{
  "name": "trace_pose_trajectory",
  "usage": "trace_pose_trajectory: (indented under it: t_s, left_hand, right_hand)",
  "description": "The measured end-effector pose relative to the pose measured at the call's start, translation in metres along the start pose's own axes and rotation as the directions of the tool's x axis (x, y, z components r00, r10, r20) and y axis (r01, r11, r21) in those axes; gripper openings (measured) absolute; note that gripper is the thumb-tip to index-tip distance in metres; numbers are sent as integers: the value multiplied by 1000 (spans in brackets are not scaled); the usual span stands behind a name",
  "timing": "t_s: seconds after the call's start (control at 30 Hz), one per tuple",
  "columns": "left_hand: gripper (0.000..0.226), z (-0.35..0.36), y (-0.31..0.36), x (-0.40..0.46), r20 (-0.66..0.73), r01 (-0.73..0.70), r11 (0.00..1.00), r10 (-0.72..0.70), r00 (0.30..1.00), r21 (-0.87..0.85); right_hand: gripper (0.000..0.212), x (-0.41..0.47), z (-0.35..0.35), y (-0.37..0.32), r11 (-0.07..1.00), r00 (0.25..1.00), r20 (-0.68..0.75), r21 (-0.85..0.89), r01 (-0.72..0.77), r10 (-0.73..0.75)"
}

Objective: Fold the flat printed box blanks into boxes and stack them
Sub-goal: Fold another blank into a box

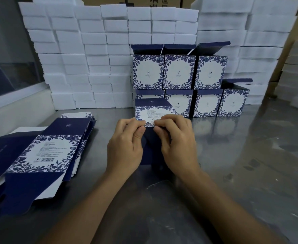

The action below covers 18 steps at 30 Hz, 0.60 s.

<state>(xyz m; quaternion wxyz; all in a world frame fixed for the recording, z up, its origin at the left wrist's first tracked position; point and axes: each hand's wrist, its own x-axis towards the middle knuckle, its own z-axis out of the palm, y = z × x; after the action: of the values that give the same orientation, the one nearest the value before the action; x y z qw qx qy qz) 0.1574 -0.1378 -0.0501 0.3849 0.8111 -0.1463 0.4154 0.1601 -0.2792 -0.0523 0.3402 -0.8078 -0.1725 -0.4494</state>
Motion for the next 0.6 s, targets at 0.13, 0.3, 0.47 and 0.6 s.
trace_pose_trajectory:
  t_s: [0.13, 0.3, 0.47, 0.6]
  left_hand:
    - [28, 1, 1, 0, -6, -4, 1000, 4, 1000, -18]
    - [29, 1, -3, -1, -9, -2, 999, 2, 1000, -41]
    - [30, 1, -6, 0, 1, 53, 996, -53, 999, -70]
    - [29, 1, -7, 0, 5, 63, 996, -63, 998, -71]
  right_hand:
    - [19, 4, 1, 0, 1000, 1000, -25, -4, -18, 18]
    - [18, 3, -2, 1, 1000, 1000, -28, 24, -12, 12]
    - [23, 5, -11, 9, 984, 984, 80, 73, -164, 158]
    - [22, 8, -16, 11, 962, 967, 93, 114, -247, 237]
